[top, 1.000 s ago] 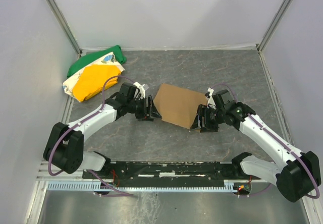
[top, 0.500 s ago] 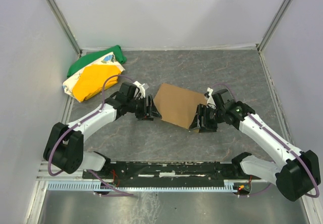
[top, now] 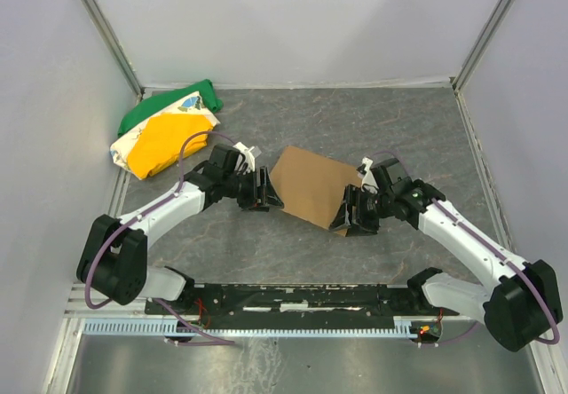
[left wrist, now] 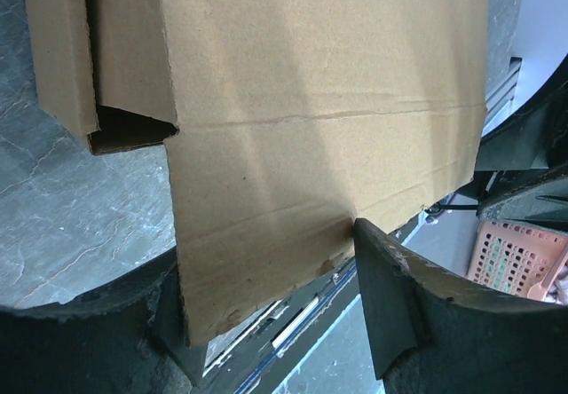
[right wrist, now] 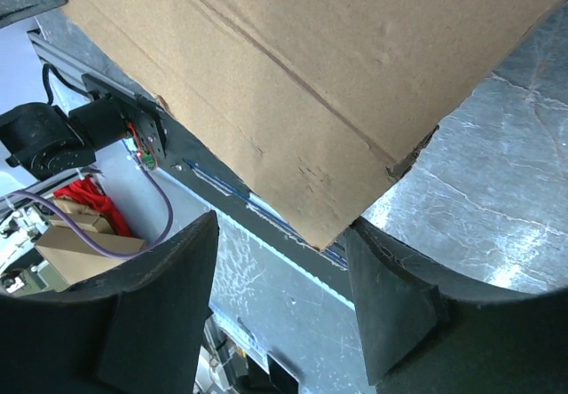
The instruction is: Fold the paper box
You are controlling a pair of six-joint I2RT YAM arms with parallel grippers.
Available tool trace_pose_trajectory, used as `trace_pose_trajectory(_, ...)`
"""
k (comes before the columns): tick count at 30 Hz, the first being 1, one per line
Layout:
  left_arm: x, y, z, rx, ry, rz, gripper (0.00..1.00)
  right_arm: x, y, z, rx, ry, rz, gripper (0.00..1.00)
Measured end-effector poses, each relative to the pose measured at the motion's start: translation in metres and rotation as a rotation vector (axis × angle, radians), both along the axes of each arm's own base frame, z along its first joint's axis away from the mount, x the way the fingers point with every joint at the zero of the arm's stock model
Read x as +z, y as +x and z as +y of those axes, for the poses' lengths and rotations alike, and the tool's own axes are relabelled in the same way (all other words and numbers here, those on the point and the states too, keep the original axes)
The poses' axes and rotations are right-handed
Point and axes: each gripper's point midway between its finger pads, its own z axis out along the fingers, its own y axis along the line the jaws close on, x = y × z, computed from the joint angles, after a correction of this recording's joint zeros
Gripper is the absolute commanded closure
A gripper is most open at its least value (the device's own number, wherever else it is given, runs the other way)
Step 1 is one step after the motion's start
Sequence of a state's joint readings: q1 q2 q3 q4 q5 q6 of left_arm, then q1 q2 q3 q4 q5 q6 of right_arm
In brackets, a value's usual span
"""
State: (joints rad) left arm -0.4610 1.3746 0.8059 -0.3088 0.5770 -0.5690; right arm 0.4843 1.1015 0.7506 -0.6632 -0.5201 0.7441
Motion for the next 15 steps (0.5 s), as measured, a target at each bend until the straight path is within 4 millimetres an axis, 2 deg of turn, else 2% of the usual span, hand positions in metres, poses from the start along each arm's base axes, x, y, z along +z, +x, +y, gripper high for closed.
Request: trace_pose_trajectory(15, 0.0005, 0.0025, 0.0018, 0.009, 0.003, -0.002, 0.33, 0.0058, -0.0049, 0.0093, 0.012, 0.060, 0.048, 0.34)
